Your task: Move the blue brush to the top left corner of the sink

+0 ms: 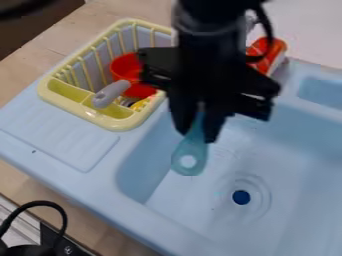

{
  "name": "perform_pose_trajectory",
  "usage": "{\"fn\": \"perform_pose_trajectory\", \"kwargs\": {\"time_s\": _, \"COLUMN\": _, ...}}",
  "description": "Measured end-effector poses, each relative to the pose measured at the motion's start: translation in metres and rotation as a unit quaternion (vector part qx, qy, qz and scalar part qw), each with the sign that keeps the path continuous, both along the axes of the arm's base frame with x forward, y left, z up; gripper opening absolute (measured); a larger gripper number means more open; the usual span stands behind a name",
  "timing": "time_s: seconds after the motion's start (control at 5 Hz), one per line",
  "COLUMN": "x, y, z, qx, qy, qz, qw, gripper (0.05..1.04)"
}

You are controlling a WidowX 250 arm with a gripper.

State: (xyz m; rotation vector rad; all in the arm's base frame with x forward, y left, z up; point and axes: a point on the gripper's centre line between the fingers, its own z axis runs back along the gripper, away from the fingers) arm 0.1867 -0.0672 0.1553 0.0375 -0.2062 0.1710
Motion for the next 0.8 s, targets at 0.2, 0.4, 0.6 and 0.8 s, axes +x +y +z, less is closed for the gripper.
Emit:
{"fn": "perform_pose_trajectory", "kwargs": {"time_s": 0.2, "x": -0.009, "y": 0.017, "z": 0.003, "qx": 0.010, "qy": 0.002, "qz": 0.112, "qw": 0.9936, "gripper": 0.245}}
{"fn": "perform_pose_trajectory", "kwargs": {"time_s": 0.4, "x": -0.011, "y": 0.039, "z": 0.004, "qx": 0.025, "qy": -0.002, "qz": 0.229, "qw": 0.9732, "gripper": 0.245}}
{"fn": "perform_pose_trajectory", "kwargs": {"time_s": 0.6, "x": -0.016, "y": 0.057, "z": 0.005, "qx": 0.025, "qy": -0.020, "qz": 0.307, "qw": 0.9512, "gripper": 0.245}}
{"fn": "perform_pose_trajectory", "kwargs": {"time_s": 0.8, "x": -0.031, "y": 0.067, "z": -0.005, "qx": 0.016, "qy": -0.045, "qz": 0.404, "qw": 0.9136, "gripper": 0.245}}
